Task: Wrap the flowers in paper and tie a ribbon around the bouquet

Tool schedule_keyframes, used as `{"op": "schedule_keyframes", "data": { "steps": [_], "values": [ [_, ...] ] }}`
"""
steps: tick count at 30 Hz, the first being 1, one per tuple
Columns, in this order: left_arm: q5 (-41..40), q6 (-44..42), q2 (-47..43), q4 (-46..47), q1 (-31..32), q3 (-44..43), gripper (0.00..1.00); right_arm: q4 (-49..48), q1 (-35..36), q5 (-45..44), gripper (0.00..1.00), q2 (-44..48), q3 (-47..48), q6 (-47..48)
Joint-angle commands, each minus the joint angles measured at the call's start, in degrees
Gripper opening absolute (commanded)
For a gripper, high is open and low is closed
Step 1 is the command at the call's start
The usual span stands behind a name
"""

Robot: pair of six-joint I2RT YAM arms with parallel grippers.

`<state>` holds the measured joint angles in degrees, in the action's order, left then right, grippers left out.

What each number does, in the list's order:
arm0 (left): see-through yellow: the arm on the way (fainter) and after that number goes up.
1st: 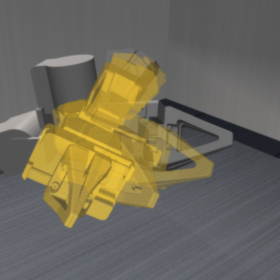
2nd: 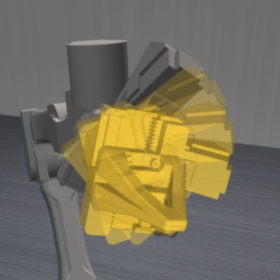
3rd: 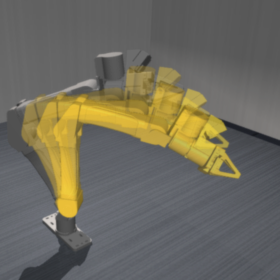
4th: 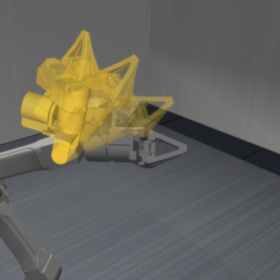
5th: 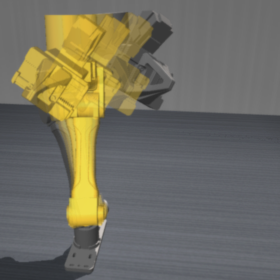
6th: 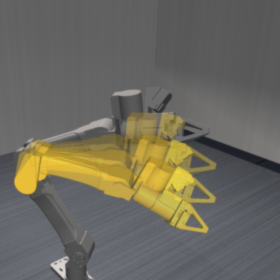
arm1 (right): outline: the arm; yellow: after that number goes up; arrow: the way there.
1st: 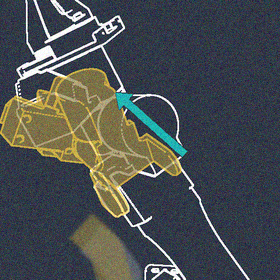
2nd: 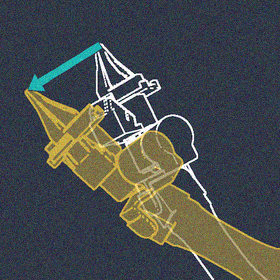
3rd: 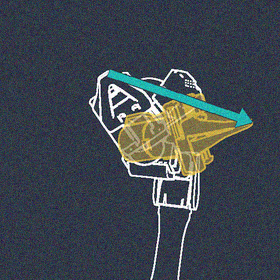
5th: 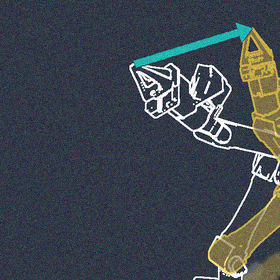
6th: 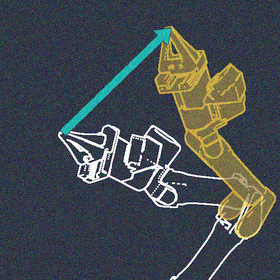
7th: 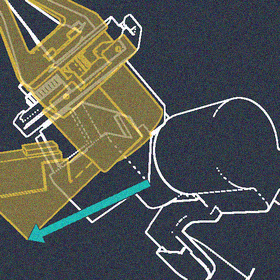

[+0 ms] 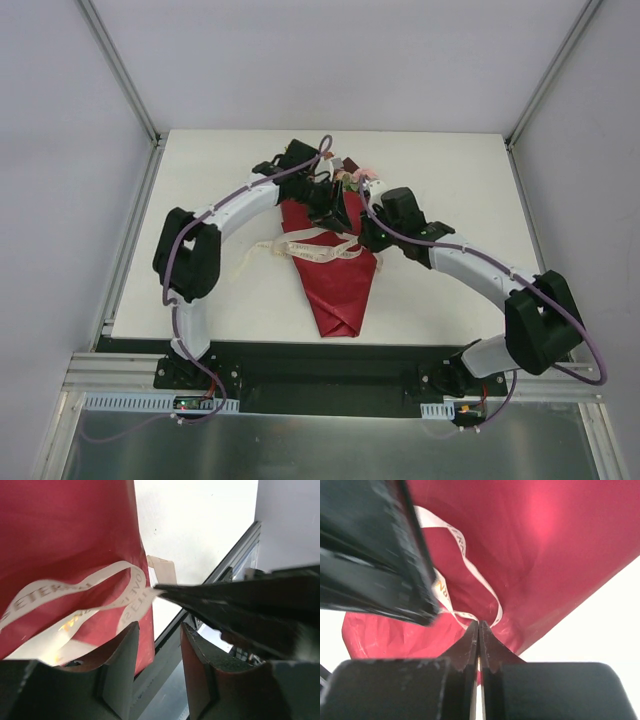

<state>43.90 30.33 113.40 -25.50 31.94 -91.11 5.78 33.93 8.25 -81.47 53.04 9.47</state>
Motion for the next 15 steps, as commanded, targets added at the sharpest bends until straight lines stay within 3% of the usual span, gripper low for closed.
{"op": "schedule_keyframes", "data": {
  "steps": [1, 6, 11, 15],
  "values": [
    [-2.0, -2.4, -9.2, -0.7, -4.5, 3.0, 0.39, -3.4, -0.4, -1.6, 0.01, -2.1, 3.7, -2.2],
    [-7.0, -4.8, -19.4, -0.4, -7.9, 13.6, 0.41, -4.1, -1.1, -3.9, 0.01, -6.1, 7.1, -4.5],
    [-18.1, -4.8, -31.8, 1.0, -12.8, 29.0, 0.42, -4.4, -1.6, -4.6, 0.01, -11.0, 10.1, -5.0],
    [-25.1, -1.9, -41.7, 4.5, -14.2, 42.7, 0.5, -4.4, -1.9, -5.7, 0.01, -14.0, 12.4, -4.8]
  ]
}}
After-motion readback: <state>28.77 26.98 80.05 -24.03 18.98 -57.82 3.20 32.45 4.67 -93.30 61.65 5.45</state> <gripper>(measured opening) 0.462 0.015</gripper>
